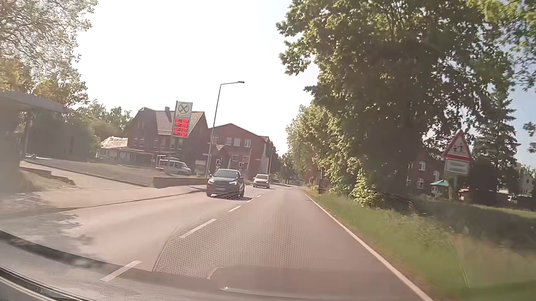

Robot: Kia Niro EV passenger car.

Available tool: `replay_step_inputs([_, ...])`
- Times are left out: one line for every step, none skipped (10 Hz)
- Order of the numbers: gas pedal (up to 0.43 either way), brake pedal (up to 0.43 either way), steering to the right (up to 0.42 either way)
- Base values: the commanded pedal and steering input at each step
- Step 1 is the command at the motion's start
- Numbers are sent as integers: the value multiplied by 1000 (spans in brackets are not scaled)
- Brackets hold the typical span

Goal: Follow the waypoints while adhering to traffic rules and regulations

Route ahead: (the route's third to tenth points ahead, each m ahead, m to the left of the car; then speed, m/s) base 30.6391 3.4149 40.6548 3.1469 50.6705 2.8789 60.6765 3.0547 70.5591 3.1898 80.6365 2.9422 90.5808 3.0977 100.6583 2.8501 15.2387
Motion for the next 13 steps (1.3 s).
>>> replay_step_inputs([138,0,2])
replay_step_inputs([130,0,2])
replay_step_inputs([130,0,2])
replay_step_inputs([98,0,2])
replay_step_inputs([79,0,3])
replay_step_inputs([67,0,4])
replay_step_inputs([0,0,4])
replay_step_inputs([0,0,4])
replay_step_inputs([0,0,4])
replay_step_inputs([0,0,4])
replay_step_inputs([0,0,4])
replay_step_inputs([0,0,4])
replay_step_inputs([0,0,4])
